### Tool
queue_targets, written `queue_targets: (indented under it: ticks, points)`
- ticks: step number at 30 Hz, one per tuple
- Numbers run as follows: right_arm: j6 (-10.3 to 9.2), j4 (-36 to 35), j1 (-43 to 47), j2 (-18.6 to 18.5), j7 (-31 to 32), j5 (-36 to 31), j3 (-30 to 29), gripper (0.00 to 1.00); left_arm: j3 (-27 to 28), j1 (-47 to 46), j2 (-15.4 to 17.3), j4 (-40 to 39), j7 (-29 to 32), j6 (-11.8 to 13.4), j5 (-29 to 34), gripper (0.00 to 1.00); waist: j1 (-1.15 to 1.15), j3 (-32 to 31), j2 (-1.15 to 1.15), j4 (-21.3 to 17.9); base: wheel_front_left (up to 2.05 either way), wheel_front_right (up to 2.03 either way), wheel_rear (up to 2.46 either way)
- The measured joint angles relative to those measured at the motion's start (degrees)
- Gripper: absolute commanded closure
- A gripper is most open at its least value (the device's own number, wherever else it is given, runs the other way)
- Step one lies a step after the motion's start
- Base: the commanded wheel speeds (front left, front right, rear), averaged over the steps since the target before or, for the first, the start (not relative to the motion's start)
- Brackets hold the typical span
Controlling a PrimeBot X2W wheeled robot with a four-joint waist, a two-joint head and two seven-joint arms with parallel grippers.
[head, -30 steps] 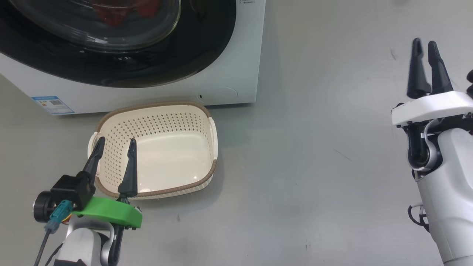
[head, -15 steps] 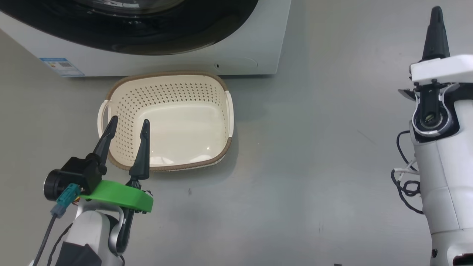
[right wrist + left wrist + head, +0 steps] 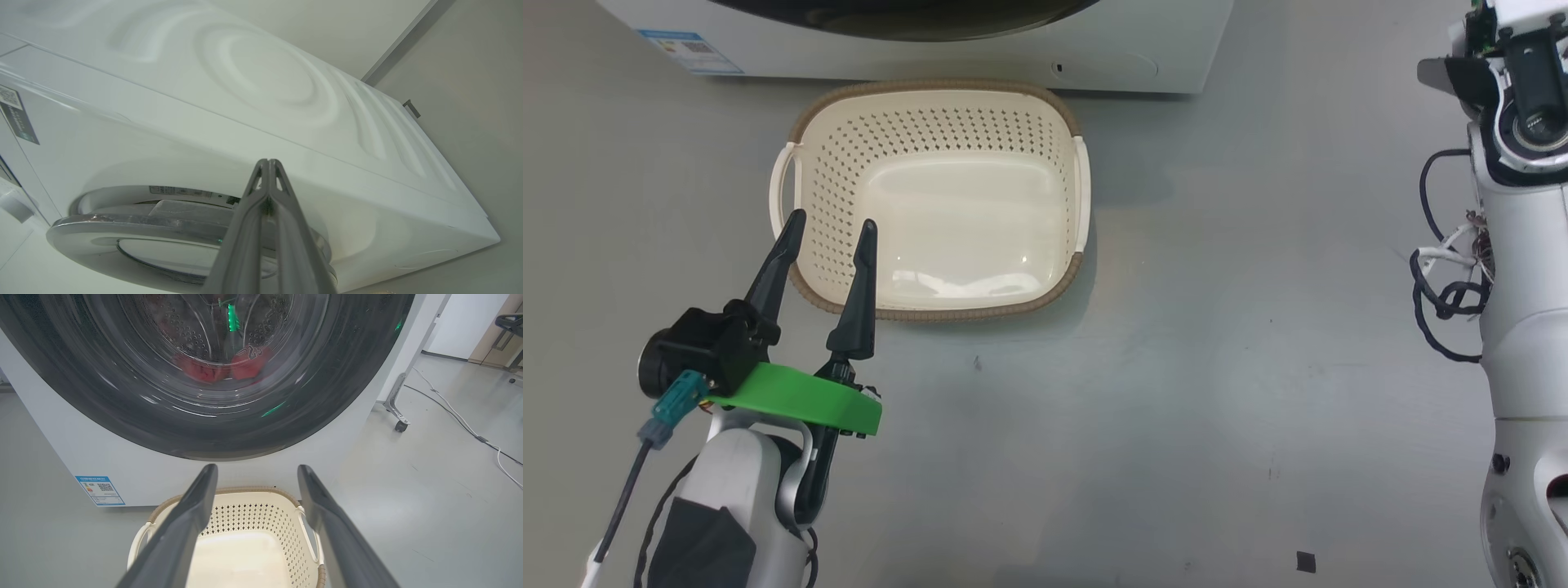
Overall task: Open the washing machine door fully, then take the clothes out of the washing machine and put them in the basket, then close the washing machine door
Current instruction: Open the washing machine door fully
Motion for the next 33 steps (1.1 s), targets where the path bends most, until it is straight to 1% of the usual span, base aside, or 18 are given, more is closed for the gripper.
queue_targets:
  ticks: [7,10,20,33]
  points:
    - [0.0,-0.04,-4.49,0.49,6.86,4.16,2.81,1.0,-1.18,-1.55,-0.12,-0.45,0.0,0.0,-1.64,0.0,0.0,3.13,0.0,2.09,0.0,0.0,0.0]
    - [0.0,-0.12,-6.14,0.86,8.75,5.33,3.43,1.0,-1.85,-2.23,-0.16,-0.57,0.0,0.0,-1.72,0.0,0.0,4.31,0.0,2.84,0.0,0.0,0.0]
    - [0.0,0.15,-10.63,0.92,11.88,7.38,4.07,1.0,-4.04,-3.86,-0.3,-0.97,0.0,0.08,-3.15,0.0,0.0,7.13,0.0,4.82,0.0,0.0,0.0]
    - [0.0,3.38,-14.71,1.1,13.24,8.89,3.89,1.0,-6.11,-5.18,-0.43,-1.25,0.0,0.59,-4.44,0.0,0.0,9.97,0.0,6.99,0.0,0.0,0.0]
